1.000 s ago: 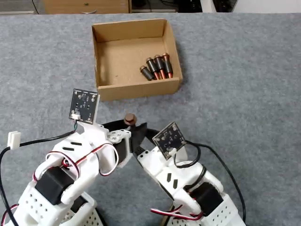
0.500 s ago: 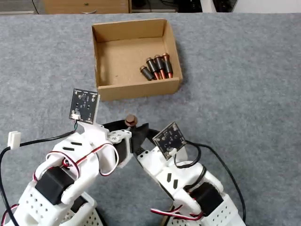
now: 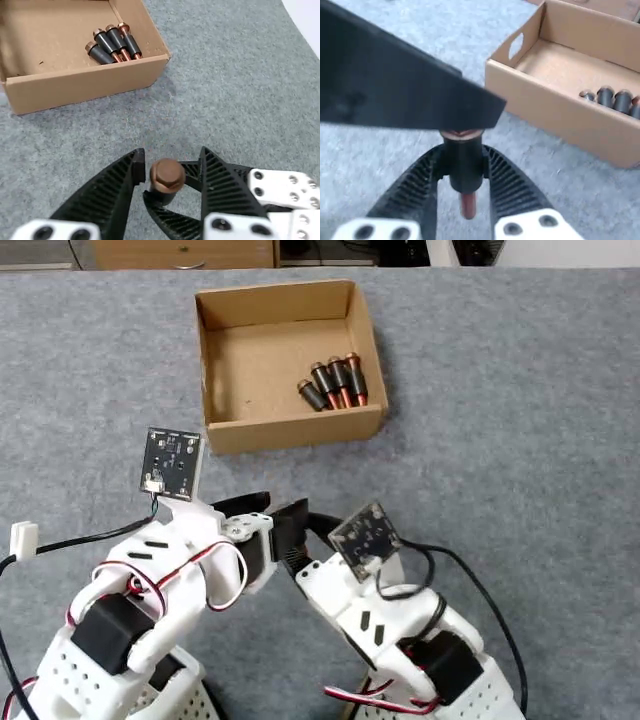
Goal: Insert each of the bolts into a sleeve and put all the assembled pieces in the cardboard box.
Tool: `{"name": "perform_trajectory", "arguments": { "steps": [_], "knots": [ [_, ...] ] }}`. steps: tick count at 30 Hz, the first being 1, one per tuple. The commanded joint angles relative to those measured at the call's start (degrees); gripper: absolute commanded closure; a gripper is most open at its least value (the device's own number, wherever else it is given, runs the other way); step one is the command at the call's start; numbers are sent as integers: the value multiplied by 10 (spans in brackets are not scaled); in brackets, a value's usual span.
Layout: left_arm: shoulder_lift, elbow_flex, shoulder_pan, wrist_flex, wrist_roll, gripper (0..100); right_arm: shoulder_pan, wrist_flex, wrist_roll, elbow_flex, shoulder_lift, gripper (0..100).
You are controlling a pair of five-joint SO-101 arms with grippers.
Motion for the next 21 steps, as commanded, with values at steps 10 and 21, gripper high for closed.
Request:
{"name": "perform_trajectory", "arguments": {
  "steps": [10,21],
  "knots": [
    [-3,-105,-120,-62,-4,826,23,-8,4,-44,-81,998],
    [-3,-58,-228,-43,-4,981,247,-129,2,-98,-62,998]
  ]
}}
